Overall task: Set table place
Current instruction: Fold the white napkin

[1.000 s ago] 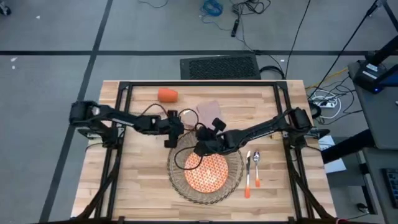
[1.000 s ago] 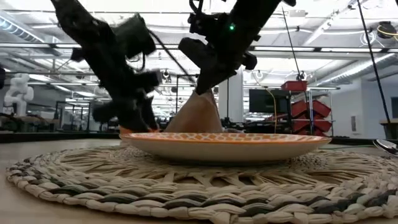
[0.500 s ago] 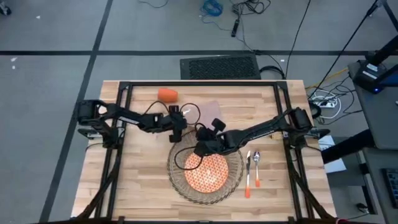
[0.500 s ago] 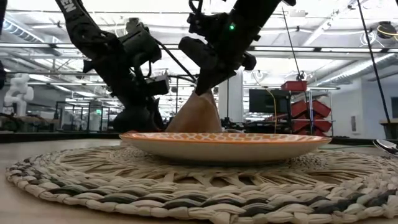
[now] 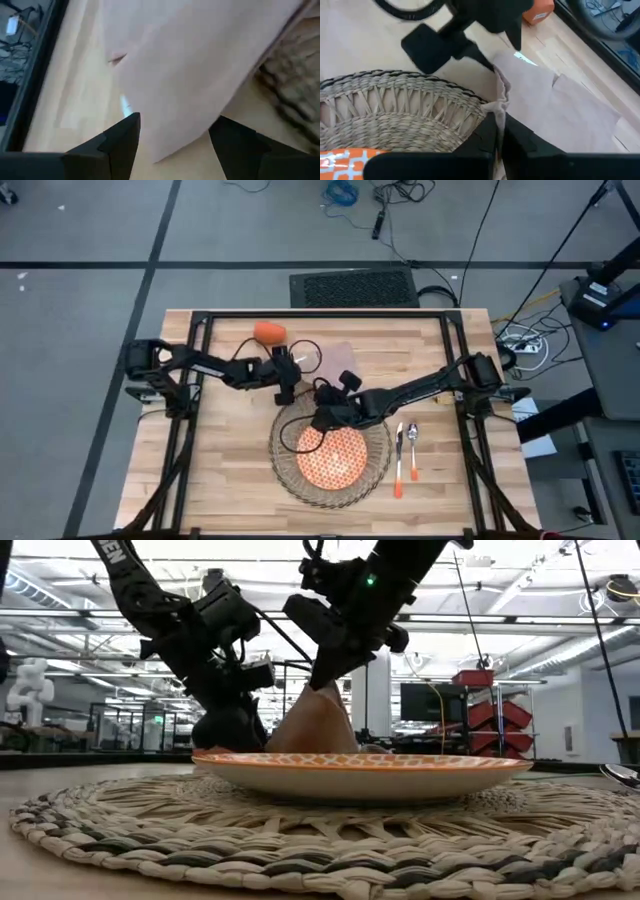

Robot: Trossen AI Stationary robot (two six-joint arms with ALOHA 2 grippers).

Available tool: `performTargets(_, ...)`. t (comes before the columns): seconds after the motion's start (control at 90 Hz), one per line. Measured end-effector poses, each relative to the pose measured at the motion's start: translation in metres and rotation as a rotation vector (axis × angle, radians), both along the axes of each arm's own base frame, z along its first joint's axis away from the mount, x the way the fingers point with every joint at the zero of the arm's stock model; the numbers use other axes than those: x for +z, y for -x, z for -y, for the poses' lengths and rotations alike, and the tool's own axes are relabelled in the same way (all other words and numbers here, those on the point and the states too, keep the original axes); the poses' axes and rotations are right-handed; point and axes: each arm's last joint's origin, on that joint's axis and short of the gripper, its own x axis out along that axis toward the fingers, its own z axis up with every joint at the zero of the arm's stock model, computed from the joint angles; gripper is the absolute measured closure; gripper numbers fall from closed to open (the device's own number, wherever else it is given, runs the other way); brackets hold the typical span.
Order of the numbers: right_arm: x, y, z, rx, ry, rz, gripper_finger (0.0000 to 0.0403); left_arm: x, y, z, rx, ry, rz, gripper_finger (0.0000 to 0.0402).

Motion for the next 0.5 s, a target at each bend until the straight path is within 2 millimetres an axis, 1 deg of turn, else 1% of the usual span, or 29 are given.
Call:
performTargets(0.156,0.0,0.0,0.0,0.003,0.002,0.001,0.0403,-0.012,-0.005,-0.003,0.007,0.024,-0.026,0.0182)
performTargets(0.311,0.0,0.0,0.0,0.005,0.004,-0.002,0.0403,-0.018,-0.009,-0.004,0.05,0.0,-0.021,0.0189)
performTargets(0.411,0.0,0.0,0.0,0.008,0.0,-0.003,0.0403,-0.016,-0.011,-0.006,0.064,-0.041,-0.004,0.0217)
performTargets(0.5,0.0,0.0,-0.001,0.016,-0.011,-0.006,0.0403,-0.016,-0.01,-0.006,0.061,-0.07,-0.028,0.0263)
